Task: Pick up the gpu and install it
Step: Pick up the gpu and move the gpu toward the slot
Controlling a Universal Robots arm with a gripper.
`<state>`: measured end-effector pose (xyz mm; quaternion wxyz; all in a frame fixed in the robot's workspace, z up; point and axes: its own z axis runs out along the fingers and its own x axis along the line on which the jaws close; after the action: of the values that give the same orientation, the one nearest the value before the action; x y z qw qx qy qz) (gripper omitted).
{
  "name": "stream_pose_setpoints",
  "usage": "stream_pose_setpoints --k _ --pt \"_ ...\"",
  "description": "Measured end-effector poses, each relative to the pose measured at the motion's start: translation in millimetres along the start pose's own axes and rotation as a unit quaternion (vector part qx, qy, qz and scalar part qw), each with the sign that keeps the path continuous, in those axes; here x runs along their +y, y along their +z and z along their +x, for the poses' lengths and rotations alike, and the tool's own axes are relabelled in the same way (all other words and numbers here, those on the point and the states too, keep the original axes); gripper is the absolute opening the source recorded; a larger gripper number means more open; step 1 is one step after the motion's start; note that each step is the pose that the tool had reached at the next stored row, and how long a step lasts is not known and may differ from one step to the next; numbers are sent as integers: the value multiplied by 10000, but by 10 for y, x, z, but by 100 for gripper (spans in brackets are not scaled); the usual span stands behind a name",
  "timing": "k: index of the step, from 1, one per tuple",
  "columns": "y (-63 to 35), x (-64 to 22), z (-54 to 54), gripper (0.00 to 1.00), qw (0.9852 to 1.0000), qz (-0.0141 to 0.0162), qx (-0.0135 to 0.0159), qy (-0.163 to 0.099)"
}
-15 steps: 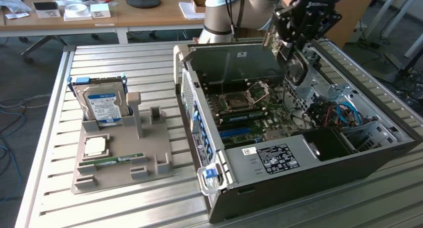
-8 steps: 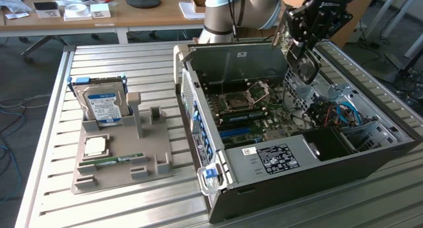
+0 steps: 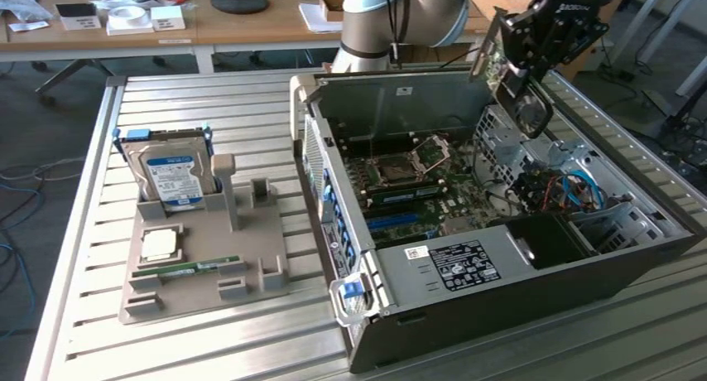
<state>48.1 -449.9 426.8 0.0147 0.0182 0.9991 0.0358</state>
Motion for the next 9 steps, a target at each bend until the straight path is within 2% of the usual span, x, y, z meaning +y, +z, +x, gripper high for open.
stream_pose_setpoints --k 4,9 --pt "4 5 -127 27 10000 -2 1 -4" --pt "4 5 -136 27 10000 -1 0 -5"
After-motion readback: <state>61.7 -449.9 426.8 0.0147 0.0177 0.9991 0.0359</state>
